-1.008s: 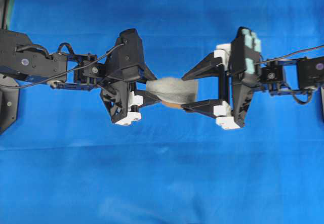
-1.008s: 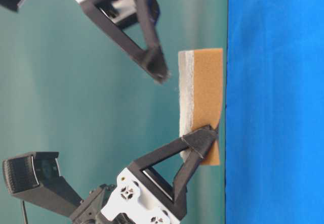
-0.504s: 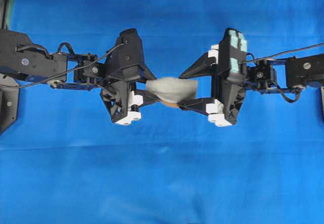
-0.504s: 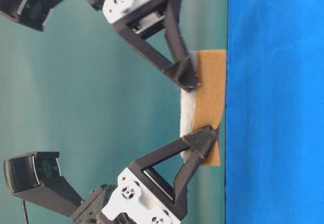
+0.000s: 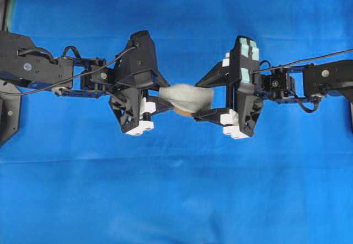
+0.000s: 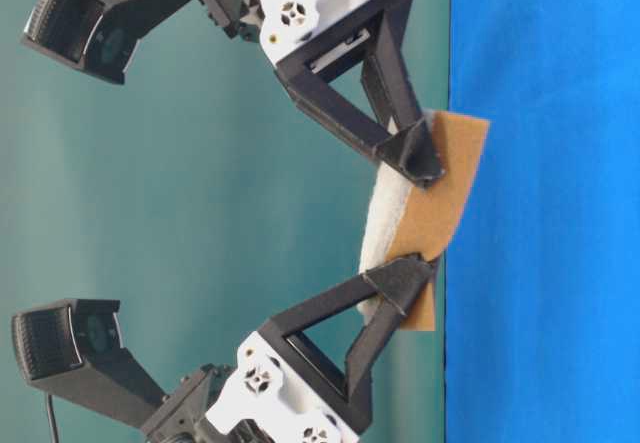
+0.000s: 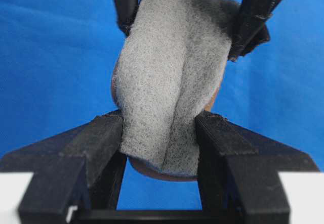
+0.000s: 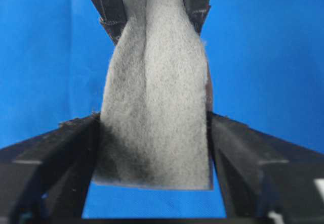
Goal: Hand over the sponge with the left arm and wipe it with the right arm.
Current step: 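Close the right gripper on the sponge's free end, then open the left gripper and pull it back, leaving sponge in right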
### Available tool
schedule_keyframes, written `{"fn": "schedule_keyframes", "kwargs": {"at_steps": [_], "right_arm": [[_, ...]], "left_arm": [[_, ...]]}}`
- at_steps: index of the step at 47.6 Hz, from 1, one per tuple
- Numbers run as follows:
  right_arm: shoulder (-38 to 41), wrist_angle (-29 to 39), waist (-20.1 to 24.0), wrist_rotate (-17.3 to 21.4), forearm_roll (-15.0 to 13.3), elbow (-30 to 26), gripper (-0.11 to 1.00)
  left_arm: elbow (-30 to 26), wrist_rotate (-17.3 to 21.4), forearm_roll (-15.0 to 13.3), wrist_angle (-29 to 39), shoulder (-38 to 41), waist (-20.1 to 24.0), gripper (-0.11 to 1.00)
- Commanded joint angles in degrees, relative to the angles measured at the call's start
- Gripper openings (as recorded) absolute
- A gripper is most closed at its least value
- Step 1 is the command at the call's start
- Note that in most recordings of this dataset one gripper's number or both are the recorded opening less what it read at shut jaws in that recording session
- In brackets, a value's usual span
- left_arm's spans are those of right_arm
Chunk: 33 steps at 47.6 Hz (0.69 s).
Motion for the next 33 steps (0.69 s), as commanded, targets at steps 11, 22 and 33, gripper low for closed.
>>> {"fn": "schedule_keyframes", "kwargs": {"at_steps": [11, 22, 33], "right_arm": [[-1.23, 1.14, -0.09, -0.44, -1.76, -1.58, 0.2], [-2.46, 2.64, -0.09, -0.26, -1.76, -1.32, 0.19], [-4.66, 4.22, 0.44, -0.26, -1.76, -0.53, 0.19]], "left_arm": [[-0.7, 0.18, -0.09, -2.11, -0.97, -0.09, 0.3], [-0.35, 0.0, -0.09, -4.31, -1.58, -0.09, 0.29], [2.02, 0.18, -0.09, -4.83, -5.27, -0.09, 0.78]]}}
